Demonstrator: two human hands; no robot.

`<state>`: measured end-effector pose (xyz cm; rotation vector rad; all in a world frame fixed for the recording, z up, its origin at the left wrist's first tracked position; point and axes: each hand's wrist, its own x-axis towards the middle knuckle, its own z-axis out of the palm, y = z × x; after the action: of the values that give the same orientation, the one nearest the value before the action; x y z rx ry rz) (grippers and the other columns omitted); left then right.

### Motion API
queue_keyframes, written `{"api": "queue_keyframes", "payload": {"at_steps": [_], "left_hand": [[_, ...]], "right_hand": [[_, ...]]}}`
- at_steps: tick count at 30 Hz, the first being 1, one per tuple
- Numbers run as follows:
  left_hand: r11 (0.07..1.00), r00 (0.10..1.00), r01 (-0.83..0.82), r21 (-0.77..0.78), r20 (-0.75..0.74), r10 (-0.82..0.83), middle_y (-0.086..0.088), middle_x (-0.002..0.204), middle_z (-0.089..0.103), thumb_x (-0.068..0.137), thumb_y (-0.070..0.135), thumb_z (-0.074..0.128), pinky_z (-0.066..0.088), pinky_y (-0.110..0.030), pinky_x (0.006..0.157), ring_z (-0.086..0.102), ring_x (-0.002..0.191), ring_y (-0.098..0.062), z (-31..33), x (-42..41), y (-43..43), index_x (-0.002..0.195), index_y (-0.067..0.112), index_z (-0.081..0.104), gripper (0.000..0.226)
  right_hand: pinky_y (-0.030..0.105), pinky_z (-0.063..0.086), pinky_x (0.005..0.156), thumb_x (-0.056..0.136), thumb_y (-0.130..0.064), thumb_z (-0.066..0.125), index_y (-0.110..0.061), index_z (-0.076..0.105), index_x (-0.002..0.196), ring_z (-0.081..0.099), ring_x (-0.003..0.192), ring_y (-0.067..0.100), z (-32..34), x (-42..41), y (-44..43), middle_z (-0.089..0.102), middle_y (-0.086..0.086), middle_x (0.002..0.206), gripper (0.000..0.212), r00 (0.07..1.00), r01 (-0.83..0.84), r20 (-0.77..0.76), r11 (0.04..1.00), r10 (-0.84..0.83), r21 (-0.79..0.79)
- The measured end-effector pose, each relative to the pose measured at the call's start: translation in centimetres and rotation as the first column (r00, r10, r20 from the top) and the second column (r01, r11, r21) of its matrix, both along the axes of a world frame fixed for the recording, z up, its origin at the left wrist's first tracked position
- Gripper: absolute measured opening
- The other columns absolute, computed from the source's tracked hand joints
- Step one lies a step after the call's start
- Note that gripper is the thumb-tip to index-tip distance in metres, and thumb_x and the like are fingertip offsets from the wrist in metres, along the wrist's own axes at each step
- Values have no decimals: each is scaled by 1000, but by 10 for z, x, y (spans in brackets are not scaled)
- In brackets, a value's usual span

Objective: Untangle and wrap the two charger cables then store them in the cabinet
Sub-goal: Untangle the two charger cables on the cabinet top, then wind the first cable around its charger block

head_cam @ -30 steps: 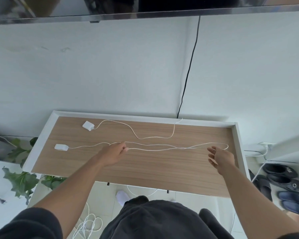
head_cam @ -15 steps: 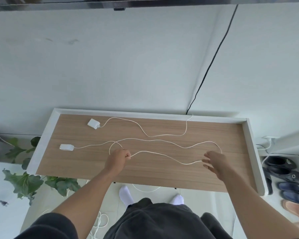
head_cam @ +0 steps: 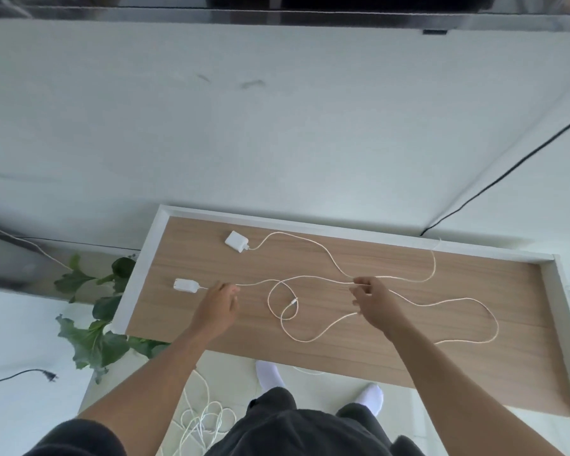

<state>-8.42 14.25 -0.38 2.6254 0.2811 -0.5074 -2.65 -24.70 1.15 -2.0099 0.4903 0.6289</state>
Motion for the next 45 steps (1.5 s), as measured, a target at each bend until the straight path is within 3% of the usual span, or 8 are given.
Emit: {"api": "queue_keyframes", "payload": {"at_steps": [5, 13, 20, 27, 33, 37, 41, 45], "left_hand": [[1000, 1000, 7, 0, 2, -7, -4, 139, 59, 104, 11, 59, 55, -48, 103, 60, 129, -29, -1, 43, 65, 140, 14, 64, 37], [985, 987, 160, -58, 35, -158, -7, 169, 34, 102, 18, 53, 48, -52, 114, 40, 148, -37, -29, 123, 69, 165, 15, 33, 66], [892, 907, 421, 164, -66, -415, -1, 182, 2, 100, -2, 54, 56, -45, 95, 6, 168, -38, -49, 147, 62, 171, 29, 15, 86], [863, 898, 439, 251, -94, -430, -7, 163, 33, 91, -12, 59, 52, -41, 95, 43, 148, -34, -64, 132, 67, 156, 17, 44, 72], [924, 929, 369, 99, -1, -371, -2, 148, 53, 99, 16, 71, 54, -40, 94, 53, 137, -28, -68, 102, 74, 150, 20, 53, 54], [936, 988, 154, -317, 22, -155, 3, 124, 62, 95, 25, 81, 52, -32, 81, 64, 105, -23, -42, 82, 73, 128, 25, 52, 44], [755, 985, -170, -633, -116, 124, 5, 116, 74, 95, 25, 84, 60, -32, 85, 73, 92, -11, 5, 61, 68, 119, 25, 61, 34], [431, 934, -348, -832, -267, 238, -6, 123, 79, 107, 9, 66, 62, -41, 100, 79, 95, -18, 51, 40, 59, 132, 24, 70, 29]], "right_hand": [[31, 47, 105, 104, -19, 68, -16, 65, 135, 69, 120, 24, 6, 27, 104, 71, -2, 130, 32, 965, -226, 111, 968, 238, -112], [40, 47, 110, 110, -28, 56, -17, 47, 154, 66, 122, 25, 2, 82, 209, 51, 0, 158, 46, 828, -514, 92, 815, 553, -267], [27, 43, 111, 92, 16, 42, -25, 43, 165, 50, 149, 22, -23, 112, 263, 39, -6, 171, 83, 736, -643, -7, 695, 677, -321], [38, 45, 117, 98, 3, 47, -27, 35, 169, 50, 147, 27, -48, 102, 263, 51, 1, 158, 77, 742, -663, -160, 678, 651, -319], [45, 47, 115, 107, -16, 56, -31, 58, 153, 43, 141, 27, -49, 76, 253, 48, 2, 150, 49, 720, -677, -184, 618, 669, -400], [45, 46, 112, 108, -38, 61, -37, 74, 130, 43, 135, 22, -22, 67, 243, 54, -6, 139, 25, 782, -571, -58, 676, 621, -465], [43, 36, 107, 108, -52, 58, -42, 71, 128, 39, 139, 19, 12, 51, 224, 52, -19, 144, 26, 726, -572, 30, 627, 687, -529], [44, 39, 107, 106, -64, 51, -47, 75, 120, 46, 132, 16, 55, 38, 205, 65, -27, 130, 33, 741, -480, 167, 688, 650, -544]]}}
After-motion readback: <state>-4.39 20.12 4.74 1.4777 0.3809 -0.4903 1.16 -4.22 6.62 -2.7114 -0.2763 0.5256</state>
